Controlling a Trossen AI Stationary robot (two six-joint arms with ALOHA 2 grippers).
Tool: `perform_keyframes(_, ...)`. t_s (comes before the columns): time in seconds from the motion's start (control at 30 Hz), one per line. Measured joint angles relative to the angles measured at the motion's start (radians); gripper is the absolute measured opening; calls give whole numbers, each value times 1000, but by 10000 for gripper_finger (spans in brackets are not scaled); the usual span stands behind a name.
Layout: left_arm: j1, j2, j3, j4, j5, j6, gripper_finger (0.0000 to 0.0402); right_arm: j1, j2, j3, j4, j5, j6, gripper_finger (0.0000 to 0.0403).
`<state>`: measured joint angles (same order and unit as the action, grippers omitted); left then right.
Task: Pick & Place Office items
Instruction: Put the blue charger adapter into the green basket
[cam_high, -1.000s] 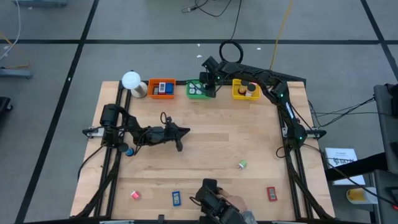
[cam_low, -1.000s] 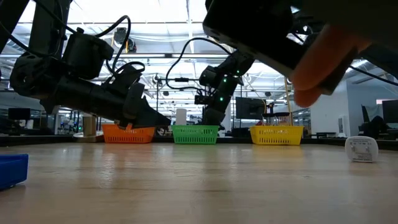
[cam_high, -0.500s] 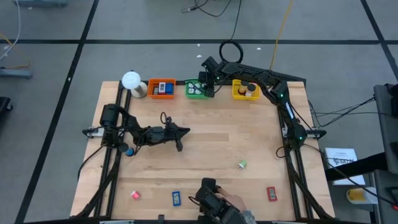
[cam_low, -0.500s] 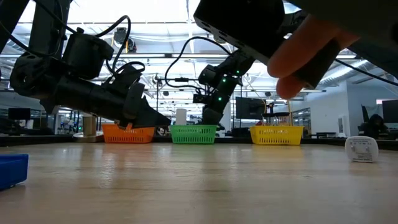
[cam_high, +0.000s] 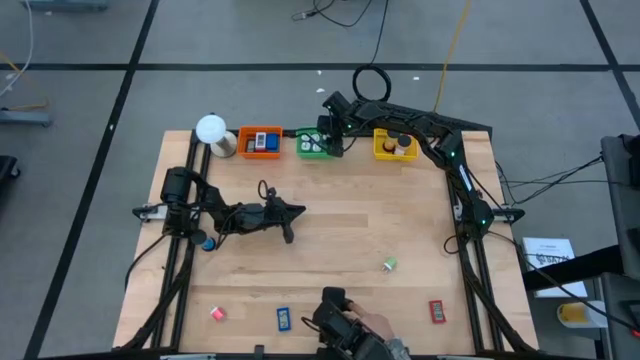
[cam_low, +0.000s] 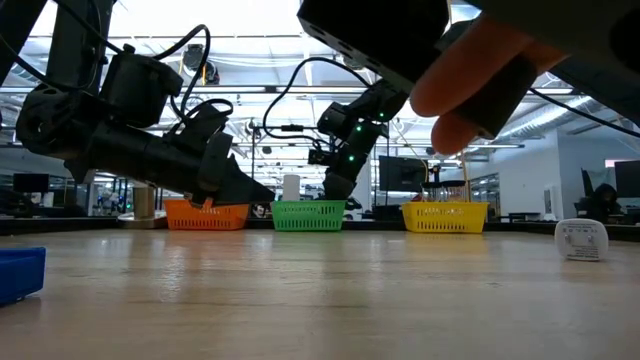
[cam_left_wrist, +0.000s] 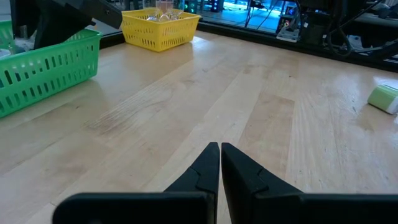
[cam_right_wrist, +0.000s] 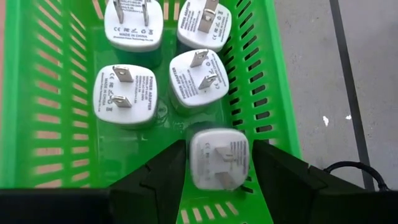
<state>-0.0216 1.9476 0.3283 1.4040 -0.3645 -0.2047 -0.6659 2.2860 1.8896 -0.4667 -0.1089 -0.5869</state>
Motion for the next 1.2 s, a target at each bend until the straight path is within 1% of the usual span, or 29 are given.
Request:
perform_keyframes(0.13,0,0,0,0,0,0,17,0,0,0,0,0,0,186)
perform_keyframes(0.37,0,0,0,0,0,0,17,1,0,0,-4,-2,25,238)
perform_keyframes(0.47,0,0,0,0,0,0,17,2,0,0,-4,-2,26,246)
perform_keyframes(0.67,0,0,0,0,0,0,17,10,-8,0,1,5,27,239)
perform_keyframes(1.07,0,0,0,0,0,0,17,13,-8,1,-38,3,97,234)
perform_keyframes(1.13,0,0,0,0,0,0,17,13,-8,1,-45,3,97,223)
perform_keyframes(1.2,0,0,0,0,0,0,17,13,-8,1,-45,3,96,201)
